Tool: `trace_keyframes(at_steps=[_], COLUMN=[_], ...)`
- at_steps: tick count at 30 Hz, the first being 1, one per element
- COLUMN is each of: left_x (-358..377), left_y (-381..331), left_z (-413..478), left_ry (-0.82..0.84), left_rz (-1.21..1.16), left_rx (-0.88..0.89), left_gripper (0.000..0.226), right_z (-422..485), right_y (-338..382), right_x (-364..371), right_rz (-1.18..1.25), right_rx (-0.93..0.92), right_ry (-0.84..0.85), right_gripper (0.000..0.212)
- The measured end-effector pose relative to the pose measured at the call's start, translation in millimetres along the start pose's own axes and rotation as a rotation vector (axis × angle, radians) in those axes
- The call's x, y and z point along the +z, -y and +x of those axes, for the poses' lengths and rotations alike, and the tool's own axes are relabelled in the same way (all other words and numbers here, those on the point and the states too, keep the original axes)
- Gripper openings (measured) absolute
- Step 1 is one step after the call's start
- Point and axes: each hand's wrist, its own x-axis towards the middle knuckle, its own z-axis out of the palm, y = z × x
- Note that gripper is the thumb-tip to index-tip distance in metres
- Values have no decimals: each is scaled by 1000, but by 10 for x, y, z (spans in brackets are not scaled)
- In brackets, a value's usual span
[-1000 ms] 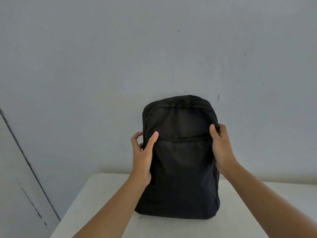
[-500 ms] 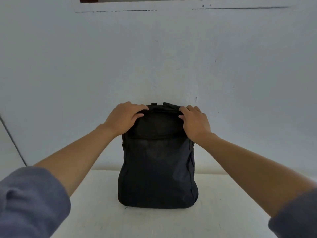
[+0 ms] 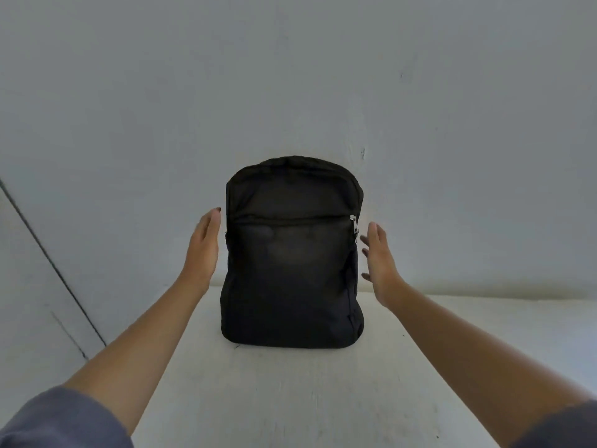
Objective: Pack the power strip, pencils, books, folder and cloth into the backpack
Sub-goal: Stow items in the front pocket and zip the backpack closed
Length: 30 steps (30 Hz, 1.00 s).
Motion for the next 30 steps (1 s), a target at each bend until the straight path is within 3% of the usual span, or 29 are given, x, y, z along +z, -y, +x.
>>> trace_keyframes(at_steps=[3,5,12,15,18,23,30], left_x=[135,244,425,346,300,279,236], left_y=[479,664,705,780,936,1139,1160], left_z=[-390,-521,-605,-689,-827,-1000,-770], left_ry=[165,200,216,204,147,164,192], left_rz=[-84,-89,-35,-66,-67,-72,-59], left_rx=[-295,-377,-320,-293,-356,-402,-447], left_gripper=[62,79,95,86,74,76,81], right_z=[-142,-196,-116,-176,-182,-200,-296], right_y=[-477,-626,-552,-685,-879,-1109,-1332], right_x=[48,137,141,76,-74,-145,-157], right_rz=[53,63,31,-1,-51,-118,-227], right_rx=[148,169,88,37,90,310,240], right_ry=[106,163,71,55,17,85,51], right_gripper=[60,69,56,53,52,65,67])
